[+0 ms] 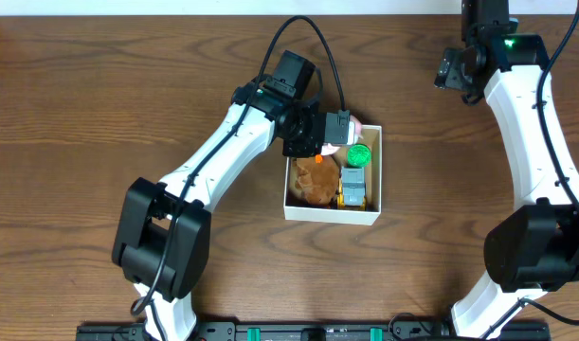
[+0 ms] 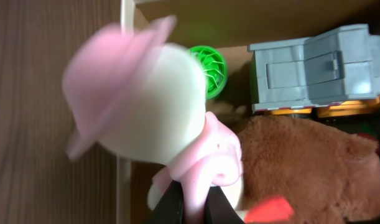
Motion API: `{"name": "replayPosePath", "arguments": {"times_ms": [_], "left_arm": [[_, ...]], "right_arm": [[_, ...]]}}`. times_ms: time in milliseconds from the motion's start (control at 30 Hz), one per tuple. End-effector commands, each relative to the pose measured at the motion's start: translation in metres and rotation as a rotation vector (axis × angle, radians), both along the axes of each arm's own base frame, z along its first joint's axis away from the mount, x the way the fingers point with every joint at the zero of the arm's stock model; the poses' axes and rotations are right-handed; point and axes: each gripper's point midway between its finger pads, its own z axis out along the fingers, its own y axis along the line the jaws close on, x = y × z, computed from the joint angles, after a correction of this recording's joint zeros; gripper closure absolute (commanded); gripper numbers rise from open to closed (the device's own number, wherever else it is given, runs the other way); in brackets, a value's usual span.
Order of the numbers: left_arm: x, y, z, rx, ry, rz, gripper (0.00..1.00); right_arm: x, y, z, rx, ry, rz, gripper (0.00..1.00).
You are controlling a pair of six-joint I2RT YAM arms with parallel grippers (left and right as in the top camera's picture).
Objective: Pack container
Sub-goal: 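Carry the duck over the box and lower it inside, then open the left gripper and withdraw it from the box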
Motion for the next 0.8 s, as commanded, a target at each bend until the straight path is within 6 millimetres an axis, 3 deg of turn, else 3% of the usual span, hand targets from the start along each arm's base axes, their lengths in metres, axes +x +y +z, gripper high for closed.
{"name": "replayPosePath", "arguments": {"times_ms": [0,67,100,233,267,533,667,767], "left_arm": [[0.011,0.003,0.002,0.024,-0.043,0.007,0.92],[0.014,0.006,-0.001,0.046,-0.049,0.017,0.89],[0.015,0.008,-0.002,0.055,-0.052,0.021,0.83],[0.015,0.009,-0.003,0.061,-0.051,0.033,0.34],[0.015,0.009,-0.003,0.06,-0.047,0.04,0.04],[0.017,0.009,0.002,0.049,-0.05,0.057,0.02],[0.035,0.008,0.029,-0.041,-0.061,0.211,0.02],[0.05,0.016,0.062,-0.127,-0.097,0.32,0.02]], "right_arm": [[0.001,-0.005,0.012,-0.008,-0.026,-0.004,0.01],[0.001,-0.005,0.012,-0.008,-0.026,-0.004,0.01],[0.001,-0.005,0.012,-0.008,-0.026,-0.004,0.01],[0.001,-0.005,0.012,-0.008,-0.026,-0.004,0.01],[0.001,-0.005,0.012,-0.008,-0.026,-0.004,0.01],[0.001,-0.005,0.012,-0.008,-0.026,-0.004,0.01],[0.001,-0.005,0.012,-0.008,-0.027,-0.004,0.01],[0.001,-0.005,0.012,-0.008,-0.026,-0.004,0.01]]}}
